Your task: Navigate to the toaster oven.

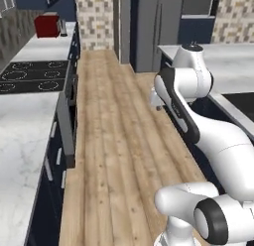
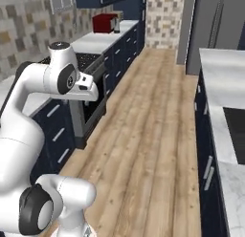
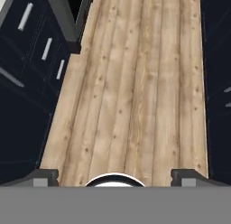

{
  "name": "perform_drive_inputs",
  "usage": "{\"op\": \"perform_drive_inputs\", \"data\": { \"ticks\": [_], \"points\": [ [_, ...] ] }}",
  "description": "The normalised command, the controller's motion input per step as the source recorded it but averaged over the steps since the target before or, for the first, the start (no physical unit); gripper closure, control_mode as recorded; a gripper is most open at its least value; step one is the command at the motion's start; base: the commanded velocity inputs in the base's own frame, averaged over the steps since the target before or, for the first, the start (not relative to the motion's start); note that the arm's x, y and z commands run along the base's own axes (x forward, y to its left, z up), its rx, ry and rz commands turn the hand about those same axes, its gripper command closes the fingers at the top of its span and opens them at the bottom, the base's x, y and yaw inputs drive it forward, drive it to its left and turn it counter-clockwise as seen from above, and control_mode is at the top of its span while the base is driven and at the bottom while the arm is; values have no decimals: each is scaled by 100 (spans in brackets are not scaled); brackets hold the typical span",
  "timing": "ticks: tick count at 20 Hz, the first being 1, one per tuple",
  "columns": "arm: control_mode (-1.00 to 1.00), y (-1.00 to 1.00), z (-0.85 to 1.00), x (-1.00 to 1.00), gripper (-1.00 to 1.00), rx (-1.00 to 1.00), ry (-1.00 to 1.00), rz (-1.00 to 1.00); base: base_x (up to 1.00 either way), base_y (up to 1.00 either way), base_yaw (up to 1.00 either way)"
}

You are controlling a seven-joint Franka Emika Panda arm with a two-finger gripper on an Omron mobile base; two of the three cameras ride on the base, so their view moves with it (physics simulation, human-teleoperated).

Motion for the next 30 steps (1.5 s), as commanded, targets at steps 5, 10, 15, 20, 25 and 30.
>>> {"op": "perform_drive_inputs", "data": {
  "ticks": [5, 10, 15, 20, 25, 30],
  "points": [
    [100, 0, 0, 0, -100, 0, 0, 0, 100, -15, -6],
    [100, 0, 0, 0, -100, 0, 0, 0, 100, -21, -2],
    [100, 0, 0, 0, -100, 0, 0, 0, 100, -19, -2],
    [100, 0, 0, 0, -100, 0, 0, 0, 100, -21, -2],
    [100, 0, 0, 0, -100, 0, 0, 0, 100, -22, -2],
    [100, 0, 0, 0, -100, 0, 0, 0, 100, -22, -1]
  ]
}}
